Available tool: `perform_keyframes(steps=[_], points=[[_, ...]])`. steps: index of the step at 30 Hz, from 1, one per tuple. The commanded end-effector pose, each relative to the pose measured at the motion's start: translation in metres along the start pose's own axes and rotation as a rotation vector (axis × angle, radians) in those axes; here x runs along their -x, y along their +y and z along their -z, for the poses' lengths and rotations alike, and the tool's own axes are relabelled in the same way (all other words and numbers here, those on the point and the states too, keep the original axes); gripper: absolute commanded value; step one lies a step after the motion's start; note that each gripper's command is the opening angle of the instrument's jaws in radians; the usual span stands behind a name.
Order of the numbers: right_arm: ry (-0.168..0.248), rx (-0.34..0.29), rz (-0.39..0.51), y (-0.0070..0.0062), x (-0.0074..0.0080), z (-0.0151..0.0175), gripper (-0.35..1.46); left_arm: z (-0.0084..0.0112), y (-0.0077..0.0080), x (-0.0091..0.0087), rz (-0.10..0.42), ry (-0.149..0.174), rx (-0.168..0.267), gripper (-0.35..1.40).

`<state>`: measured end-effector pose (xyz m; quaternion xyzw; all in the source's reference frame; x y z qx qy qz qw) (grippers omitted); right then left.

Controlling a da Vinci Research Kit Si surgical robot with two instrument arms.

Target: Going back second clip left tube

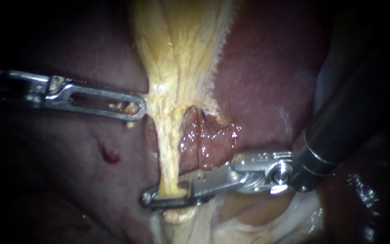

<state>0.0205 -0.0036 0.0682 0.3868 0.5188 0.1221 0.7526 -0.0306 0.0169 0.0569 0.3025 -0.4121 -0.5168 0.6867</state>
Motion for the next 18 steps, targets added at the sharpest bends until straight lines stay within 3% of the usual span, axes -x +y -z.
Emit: perform_keyframes(steps=[1,5,7,11,18], points=[[-0.001,0.0,0.0,0.0,-0.0001,0.0,-0.35,0.0,0.0,0.0,0.0,0.0,0.0,-0.35],[0.002,-0.007,0.0,0.0,-0.0001,0.0,-0.35,0.0,0.0001,0.0,0.0,0.0,0.0,-0.35],[0.019,-0.012,0.002,-0.0001,-0.0001,0.0,-0.12,0.0,0.0001,0.0,-0.001,0.0,0.0,-0.35],[0.115,0.002,0.008,-0.0001,-0.0002,-0.0003,0.4,0.0,0.0001,0.0,-0.001,0.0,0.0,-0.35],[0.133,0.046,0.034,0.0006,-0.0004,-0.0009,0.5,-0.0001,0.0001,0.0,-0.001,0.0,0.0,-0.35]])
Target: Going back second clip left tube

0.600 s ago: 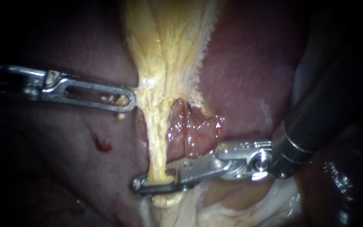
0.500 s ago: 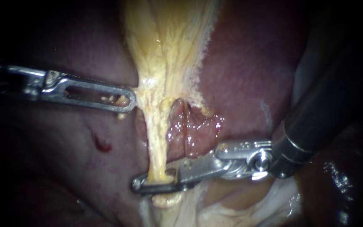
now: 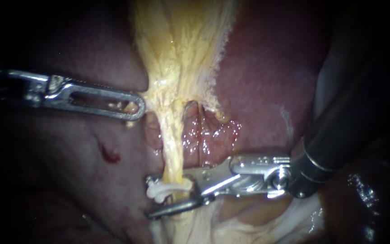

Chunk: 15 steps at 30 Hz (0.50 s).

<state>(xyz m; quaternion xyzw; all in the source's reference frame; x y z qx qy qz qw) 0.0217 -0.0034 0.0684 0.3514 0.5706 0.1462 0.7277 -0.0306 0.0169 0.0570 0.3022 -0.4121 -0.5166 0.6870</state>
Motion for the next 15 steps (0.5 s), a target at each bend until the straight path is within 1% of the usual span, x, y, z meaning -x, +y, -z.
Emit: perform_keyframes(steps=[1,5,10,12,15], points=[[0.005,0.001,-0.001,0.0002,0.0001,0.0,0.5,0.0,0.0,0.0,0.0,0.0,-0.001,-0.35],[0.004,0.028,0.038,0.0013,0.0006,0.0003,0.5,-0.0001,0.0,0.0,0.0,0.0,-0.001,-0.35],[0.0,0.071,0.103,0.0032,0.0015,0.0016,0.5,-0.0001,0.0,-0.0001,0.0,0.0,0.0,-0.35],[0.002,0.081,0.118,0.0036,0.0018,0.0024,0.5,-0.0001,0.0,-0.0001,0.0,0.0,0.0,-0.35],[0.009,0.092,0.134,0.0038,0.0019,0.0034,0.5,0.0,0.0,-0.0001,0.0,0.0,0.0,-0.35]])
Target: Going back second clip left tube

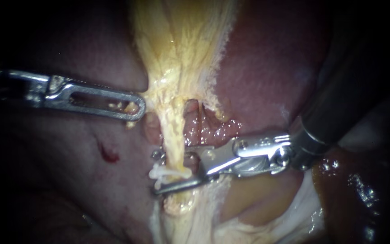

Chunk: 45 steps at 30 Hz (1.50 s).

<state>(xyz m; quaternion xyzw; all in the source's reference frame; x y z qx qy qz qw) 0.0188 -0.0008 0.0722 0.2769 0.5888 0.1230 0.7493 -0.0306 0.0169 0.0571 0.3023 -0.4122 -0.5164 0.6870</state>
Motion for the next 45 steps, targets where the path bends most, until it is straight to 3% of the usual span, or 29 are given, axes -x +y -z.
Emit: perform_keyframes(steps=[1,12,20,27,34,45], points=[[0.004,0.0,0.001,0.0,-0.0002,0.0005,0.5,0.0,0.0,0.0,0.0,0.0,0.0,-0.35],[0.011,0.009,0.063,-0.0013,-0.001,0.0076,0.5,0.0002,0.0,0.0,0.0,0.001,-0.001,-0.35],[0.019,0.046,0.108,-0.0015,-0.0036,0.0135,0.5,0.0001,0.0001,0.0001,0.0,0.001,-0.001,-0.35],[0.021,0.045,0.123,-0.0019,-0.0049,0.0151,0.5,-0.0003,0.0003,0.0,-0.001,-0.001,0.0,-0.35],[0.021,0.045,0.129,-0.0019,-0.0048,0.0152,0.5,-0.0027,0.0007,-0.0008,-0.006,-0.008,0.002,-0.35],[0.02,0.043,0.134,-0.0019,-0.0047,0.0157,0.5,-0.0078,0.0017,-0.0018,-0.015,0.018,0.002,-0.35]])
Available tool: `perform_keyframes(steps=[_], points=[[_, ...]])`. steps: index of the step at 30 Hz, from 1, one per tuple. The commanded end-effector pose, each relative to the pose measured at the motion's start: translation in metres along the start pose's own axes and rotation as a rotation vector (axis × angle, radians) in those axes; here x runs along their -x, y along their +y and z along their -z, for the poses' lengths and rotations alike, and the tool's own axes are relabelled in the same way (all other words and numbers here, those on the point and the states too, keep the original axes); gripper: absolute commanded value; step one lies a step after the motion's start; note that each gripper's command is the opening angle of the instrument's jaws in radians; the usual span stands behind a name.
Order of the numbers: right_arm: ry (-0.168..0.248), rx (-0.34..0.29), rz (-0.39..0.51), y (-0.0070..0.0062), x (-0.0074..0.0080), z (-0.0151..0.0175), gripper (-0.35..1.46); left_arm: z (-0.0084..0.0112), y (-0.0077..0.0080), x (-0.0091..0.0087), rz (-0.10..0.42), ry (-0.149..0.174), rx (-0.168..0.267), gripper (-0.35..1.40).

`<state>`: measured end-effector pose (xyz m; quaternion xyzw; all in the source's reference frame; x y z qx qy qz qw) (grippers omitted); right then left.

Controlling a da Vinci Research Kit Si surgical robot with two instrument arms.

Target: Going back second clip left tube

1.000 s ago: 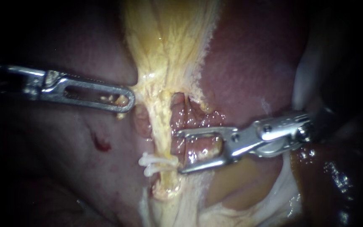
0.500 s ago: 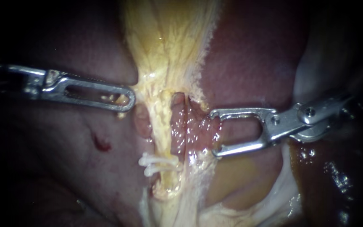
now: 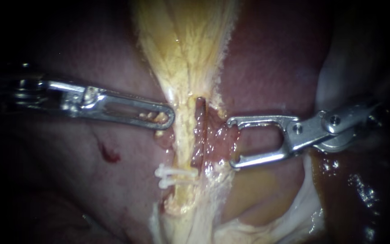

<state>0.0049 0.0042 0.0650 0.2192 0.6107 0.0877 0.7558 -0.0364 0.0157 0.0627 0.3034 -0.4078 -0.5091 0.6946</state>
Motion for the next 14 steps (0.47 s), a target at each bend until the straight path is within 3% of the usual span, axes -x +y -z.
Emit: perform_keyframes(steps=[1,14], points=[[0.001,0.0,0.0,0.0,-0.0001,0.0001,0.5,-0.0003,0.0002,0.0001,-0.001,0.004,0.0,-0.35],[0.003,0.001,0.005,0.0,-0.0002,0.0002,0.5,-0.0008,0.0005,0.0001,-0.002,0.006,-0.003,-0.35]])
